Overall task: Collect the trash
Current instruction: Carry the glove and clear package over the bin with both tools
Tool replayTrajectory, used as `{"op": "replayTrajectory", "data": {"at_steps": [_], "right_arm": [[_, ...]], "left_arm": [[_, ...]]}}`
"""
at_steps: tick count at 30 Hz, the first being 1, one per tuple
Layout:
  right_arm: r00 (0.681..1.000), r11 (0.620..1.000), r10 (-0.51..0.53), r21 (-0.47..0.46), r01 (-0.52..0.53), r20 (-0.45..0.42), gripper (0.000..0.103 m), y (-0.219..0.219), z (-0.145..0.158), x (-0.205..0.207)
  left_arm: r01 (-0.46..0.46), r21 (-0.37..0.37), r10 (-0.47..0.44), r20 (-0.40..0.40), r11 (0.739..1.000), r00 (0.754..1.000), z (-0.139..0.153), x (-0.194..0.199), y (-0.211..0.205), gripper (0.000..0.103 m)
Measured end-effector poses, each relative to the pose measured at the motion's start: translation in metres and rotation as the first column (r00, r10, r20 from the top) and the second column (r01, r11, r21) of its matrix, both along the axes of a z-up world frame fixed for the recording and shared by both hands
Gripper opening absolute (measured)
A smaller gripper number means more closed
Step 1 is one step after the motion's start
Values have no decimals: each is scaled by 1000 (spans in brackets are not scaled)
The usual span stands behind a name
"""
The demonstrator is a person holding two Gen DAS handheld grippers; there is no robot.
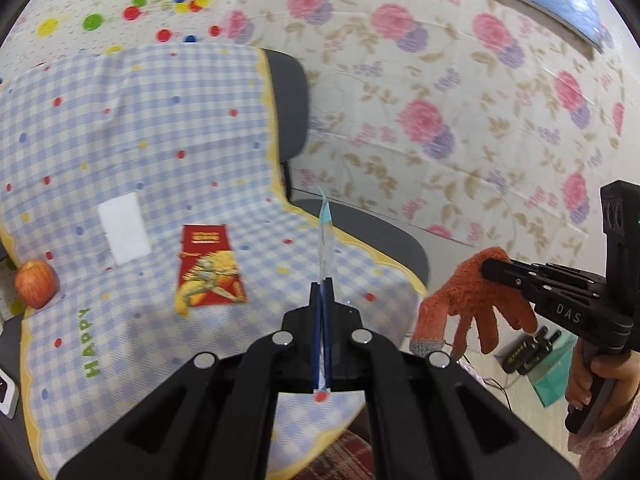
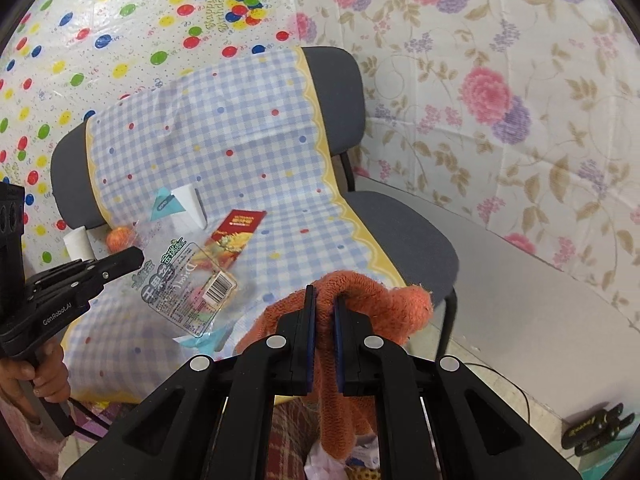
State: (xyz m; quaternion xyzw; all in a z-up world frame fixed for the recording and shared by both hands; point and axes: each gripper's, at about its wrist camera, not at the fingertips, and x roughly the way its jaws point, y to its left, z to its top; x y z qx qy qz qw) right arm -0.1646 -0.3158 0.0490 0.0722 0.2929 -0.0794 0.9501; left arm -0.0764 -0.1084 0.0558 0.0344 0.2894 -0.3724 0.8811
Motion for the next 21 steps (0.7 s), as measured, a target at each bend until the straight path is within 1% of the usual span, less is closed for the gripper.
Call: {"op": "replayTrajectory", "data": {"at_steps": [4,8,11,17,21], "right_arm": [[999,999,-46,-14,45,-28,9,-7,-8,-25],[994,995,-95,-27,93,-60,9,-15,-19,-49],[988,992,-127,-20,126,-87,9,-23,-30,-66],[975,984,-177,6,180,-135,9,-39,-54,-89],[968,980,-191,16,196,-162,10,-47,-65,-95]], "left_arm": [[67,13,-67,-9,998,998,-7,-19,-20,0],[136,20,-136,-16,991,991,-17,-37,-42,0],[181,18,-181,-35,983,983,-26,-47,-58,0],[262,28,-260,-56,965,964,-45,-67,-90,0],[302,41,-298,-72,953,952,-57,-75,-110,0]]}}
